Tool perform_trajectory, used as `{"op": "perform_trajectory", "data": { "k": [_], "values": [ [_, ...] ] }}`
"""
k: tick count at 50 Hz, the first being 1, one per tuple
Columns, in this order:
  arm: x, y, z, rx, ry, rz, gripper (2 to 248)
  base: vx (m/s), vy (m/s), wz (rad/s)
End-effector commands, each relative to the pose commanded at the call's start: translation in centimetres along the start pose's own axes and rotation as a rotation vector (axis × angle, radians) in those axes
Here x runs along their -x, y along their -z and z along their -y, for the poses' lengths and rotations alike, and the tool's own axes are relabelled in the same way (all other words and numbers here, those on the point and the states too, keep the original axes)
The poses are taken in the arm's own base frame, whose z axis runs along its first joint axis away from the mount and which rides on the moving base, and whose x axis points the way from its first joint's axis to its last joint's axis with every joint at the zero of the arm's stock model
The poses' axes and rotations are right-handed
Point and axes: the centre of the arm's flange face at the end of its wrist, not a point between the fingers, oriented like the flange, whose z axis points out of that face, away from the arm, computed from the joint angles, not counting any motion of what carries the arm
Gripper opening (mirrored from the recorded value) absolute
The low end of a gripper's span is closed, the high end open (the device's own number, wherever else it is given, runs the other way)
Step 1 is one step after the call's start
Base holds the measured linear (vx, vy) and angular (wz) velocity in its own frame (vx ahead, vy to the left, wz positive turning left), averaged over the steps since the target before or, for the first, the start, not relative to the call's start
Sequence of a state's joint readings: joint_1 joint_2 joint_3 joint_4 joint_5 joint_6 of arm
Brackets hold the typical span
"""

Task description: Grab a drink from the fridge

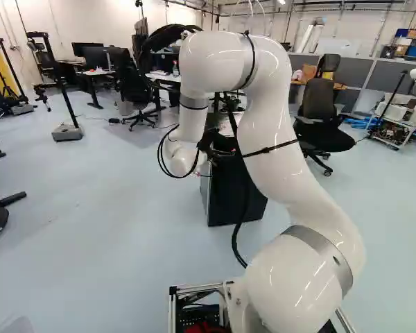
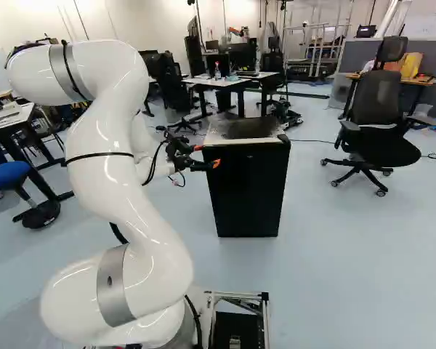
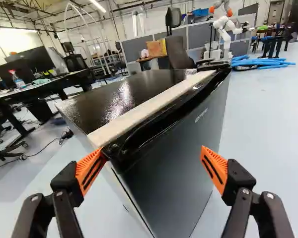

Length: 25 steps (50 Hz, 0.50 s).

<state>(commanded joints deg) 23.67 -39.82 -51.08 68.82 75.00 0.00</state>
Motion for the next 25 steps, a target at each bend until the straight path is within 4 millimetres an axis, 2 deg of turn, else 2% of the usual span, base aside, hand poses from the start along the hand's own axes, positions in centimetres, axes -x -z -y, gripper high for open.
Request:
{"op": "perform_trajectory", "data": {
  "k": [25],
  "values": [
    [-0.02,0.40,-0.85,0.056,-0.009,0.003,247,-0.001,-0.003,-0.004]
  ]
}}
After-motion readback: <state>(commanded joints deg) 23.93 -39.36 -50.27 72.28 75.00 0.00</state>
